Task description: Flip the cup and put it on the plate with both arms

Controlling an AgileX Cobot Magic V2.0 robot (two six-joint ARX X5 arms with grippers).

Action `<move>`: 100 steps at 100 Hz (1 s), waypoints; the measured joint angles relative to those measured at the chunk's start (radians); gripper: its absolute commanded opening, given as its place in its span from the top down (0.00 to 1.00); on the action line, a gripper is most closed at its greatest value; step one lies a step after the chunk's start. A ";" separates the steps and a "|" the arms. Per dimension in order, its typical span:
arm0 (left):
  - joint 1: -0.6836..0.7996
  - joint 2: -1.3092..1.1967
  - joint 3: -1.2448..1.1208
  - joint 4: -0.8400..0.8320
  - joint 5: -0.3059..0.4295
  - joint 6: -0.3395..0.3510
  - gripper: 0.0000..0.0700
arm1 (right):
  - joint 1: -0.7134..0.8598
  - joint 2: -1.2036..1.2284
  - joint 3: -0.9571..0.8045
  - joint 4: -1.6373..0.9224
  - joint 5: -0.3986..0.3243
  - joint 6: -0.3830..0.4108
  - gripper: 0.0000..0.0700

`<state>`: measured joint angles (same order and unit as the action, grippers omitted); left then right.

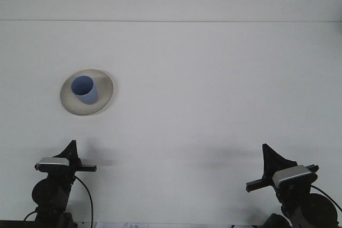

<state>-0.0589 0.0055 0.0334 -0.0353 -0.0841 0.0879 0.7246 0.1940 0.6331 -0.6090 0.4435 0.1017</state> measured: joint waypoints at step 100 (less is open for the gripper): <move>0.000 -0.002 0.000 0.032 0.000 0.000 0.98 | -0.195 -0.005 -0.064 0.109 -0.060 -0.078 0.99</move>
<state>-0.0589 0.0040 0.0334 -0.0032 -0.0841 0.0879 0.5293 0.1886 0.5694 -0.4995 0.3840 0.0238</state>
